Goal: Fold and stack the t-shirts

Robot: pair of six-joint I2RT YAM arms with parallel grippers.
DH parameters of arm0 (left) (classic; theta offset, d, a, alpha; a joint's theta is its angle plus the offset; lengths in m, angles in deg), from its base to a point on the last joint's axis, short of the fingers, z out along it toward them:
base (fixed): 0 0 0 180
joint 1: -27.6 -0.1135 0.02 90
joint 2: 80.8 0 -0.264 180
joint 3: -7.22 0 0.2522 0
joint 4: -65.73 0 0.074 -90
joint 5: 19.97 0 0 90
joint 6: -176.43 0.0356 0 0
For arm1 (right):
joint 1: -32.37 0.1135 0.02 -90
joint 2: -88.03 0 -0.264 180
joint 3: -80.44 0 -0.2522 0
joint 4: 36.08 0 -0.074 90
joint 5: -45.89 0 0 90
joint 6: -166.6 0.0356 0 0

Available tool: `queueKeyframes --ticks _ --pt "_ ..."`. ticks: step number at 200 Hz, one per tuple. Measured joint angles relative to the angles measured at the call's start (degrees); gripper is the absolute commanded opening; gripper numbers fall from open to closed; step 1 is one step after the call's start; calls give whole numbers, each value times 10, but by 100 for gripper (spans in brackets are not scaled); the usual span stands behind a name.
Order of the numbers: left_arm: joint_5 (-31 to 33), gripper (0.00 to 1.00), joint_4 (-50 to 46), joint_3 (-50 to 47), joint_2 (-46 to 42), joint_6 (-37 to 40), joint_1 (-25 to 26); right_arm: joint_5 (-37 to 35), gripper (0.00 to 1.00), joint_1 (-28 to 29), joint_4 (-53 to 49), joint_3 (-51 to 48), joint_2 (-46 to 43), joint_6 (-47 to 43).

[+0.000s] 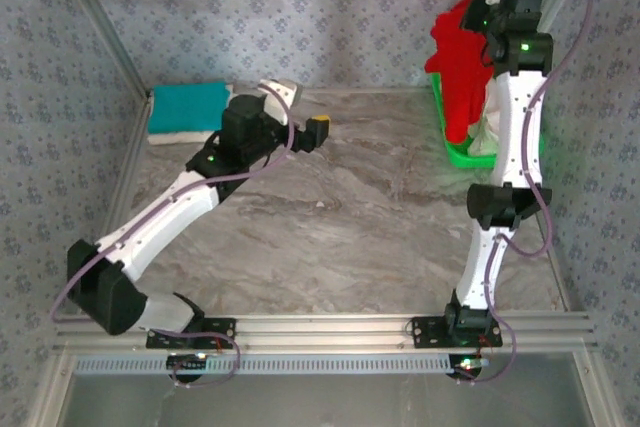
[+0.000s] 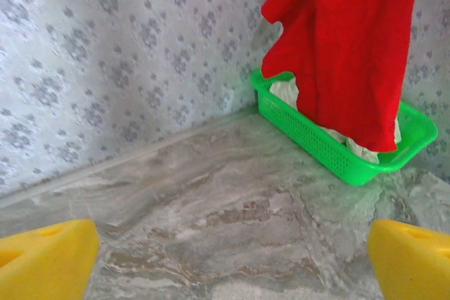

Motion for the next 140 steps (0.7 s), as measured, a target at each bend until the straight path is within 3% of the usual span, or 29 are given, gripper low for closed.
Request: queueKeyframes --ticks 70,104,129,135,140 --pt "36 98 29 -96 -23 5 0 -10 0 101 51 -1 -119 -72" --pt "63 98 63 -155 -67 5 -3 19 1 143 81 -118 -211 -51" --pt "76 98 80 -192 -102 5 -17 26 71 163 129 -262 -261 -13" --pt "79 98 84 -200 -108 4 -22 23 93 162 140 -296 -265 -3" --pt "80 98 87 -206 -112 4 -26 20 100 160 146 -324 -266 7"
